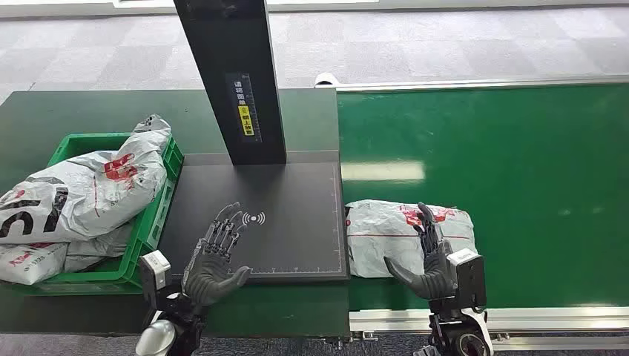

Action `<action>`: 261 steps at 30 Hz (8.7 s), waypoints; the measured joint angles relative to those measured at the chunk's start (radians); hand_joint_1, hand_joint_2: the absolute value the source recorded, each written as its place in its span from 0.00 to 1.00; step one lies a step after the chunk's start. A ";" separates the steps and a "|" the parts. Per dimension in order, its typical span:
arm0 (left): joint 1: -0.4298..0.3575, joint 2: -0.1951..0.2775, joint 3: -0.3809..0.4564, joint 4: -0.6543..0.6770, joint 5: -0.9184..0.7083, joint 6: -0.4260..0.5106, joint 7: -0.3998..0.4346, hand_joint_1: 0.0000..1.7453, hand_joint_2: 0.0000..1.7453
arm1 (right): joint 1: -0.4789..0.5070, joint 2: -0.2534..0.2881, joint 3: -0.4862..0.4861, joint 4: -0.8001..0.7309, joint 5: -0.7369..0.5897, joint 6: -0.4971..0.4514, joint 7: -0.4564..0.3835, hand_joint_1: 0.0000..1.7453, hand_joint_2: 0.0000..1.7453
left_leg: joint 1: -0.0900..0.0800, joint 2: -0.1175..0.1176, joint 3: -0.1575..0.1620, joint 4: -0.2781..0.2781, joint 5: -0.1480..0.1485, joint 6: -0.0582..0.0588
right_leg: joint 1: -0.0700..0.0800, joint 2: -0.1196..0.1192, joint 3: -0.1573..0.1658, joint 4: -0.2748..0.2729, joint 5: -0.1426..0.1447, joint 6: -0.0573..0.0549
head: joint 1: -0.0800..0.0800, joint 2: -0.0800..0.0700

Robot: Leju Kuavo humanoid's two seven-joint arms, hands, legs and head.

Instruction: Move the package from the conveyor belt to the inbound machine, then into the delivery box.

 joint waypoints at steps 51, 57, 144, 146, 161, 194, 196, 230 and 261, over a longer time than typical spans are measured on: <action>0.034 0.003 0.041 -0.086 0.008 0.008 0.061 0.00 1.00 | -0.144 -0.047 -0.352 0.230 0.390 -0.555 0.057 1.00 1.00 | 0.000 -0.001 0.000 0.000 0.000 0.000 | 0.000 -0.001 0.000 0.000 0.000 0.000 | 0.000 0.000; 0.034 0.002 0.044 -0.086 0.008 0.009 0.058 0.00 1.00 | -0.131 -0.035 -0.362 0.182 0.358 -0.556 0.036 0.31 1.00 | 0.000 -0.001 0.000 0.000 0.000 0.000 | 0.000 -0.001 0.000 0.000 0.000 0.000 | 0.000 0.000; -0.001 -0.001 0.089 -0.146 0.168 0.186 -0.104 0.00 1.00 | -0.331 -0.165 0.065 -0.135 0.098 -0.062 -0.142 1.00 1.00 | 0.000 -0.006 -0.003 0.001 0.002 0.002 | 0.000 -0.006 0.000 0.000 0.002 0.004 | 0.000 0.000; -0.003 -0.002 0.090 -0.150 0.169 0.195 -0.108 0.00 1.00 | -0.318 -0.157 0.068 -0.182 0.157 -0.128 -0.142 1.00 1.00 | 0.000 -0.006 -0.003 0.001 0.002 0.002 | 0.000 -0.006 0.000 0.000 0.002 0.004 | 0.000 0.000; 0.006 -0.006 0.100 -0.182 0.169 0.186 -0.135 0.00 1.00 | -0.571 -0.178 0.462 0.385 0.925 -0.177 0.204 1.00 1.00 | 0.000 -0.009 -0.005 0.001 0.006 0.003 | 0.000 -0.009 0.000 0.000 0.003 0.004 | 0.000 0.000; -0.097 -0.017 0.000 -0.054 0.192 0.174 -0.109 0.00 1.00 | -0.756 0.091 0.561 0.789 0.657 -0.343 0.080 1.00 1.00 | 0.000 -0.007 -0.006 0.002 0.006 0.002 | 0.000 -0.007 -0.003 0.000 0.003 0.004 | 0.000 0.000; -0.098 -0.017 -0.002 -0.049 0.192 0.173 -0.109 0.00 1.00 | -0.756 0.092 0.559 0.789 0.660 -0.347 0.083 1.00 1.00 | 0.000 -0.007 -0.006 0.002 0.006 0.002 | 0.000 -0.007 -0.003 0.000 0.003 0.004 | 0.000 0.000; -0.174 -0.026 -0.016 0.047 0.118 0.132 -0.064 0.00 1.00 | -0.432 0.036 0.310 0.325 0.076 0.048 -0.120 0.00 1.00 | 0.000 -0.007 -0.007 0.002 0.005 0.003 | 0.000 -0.008 -0.003 0.000 0.003 0.004 | 0.000 0.000; -0.181 0.016 -0.120 0.018 -0.776 0.407 0.373 0.00 1.00 | 0.015 -0.007 0.019 -0.085 0.191 -0.062 0.011 0.00 1.00 | 0.000 -0.007 -0.007 0.002 0.005 0.003 | 0.000 -0.008 -0.003 -0.001 0.003 0.004 | 0.000 0.000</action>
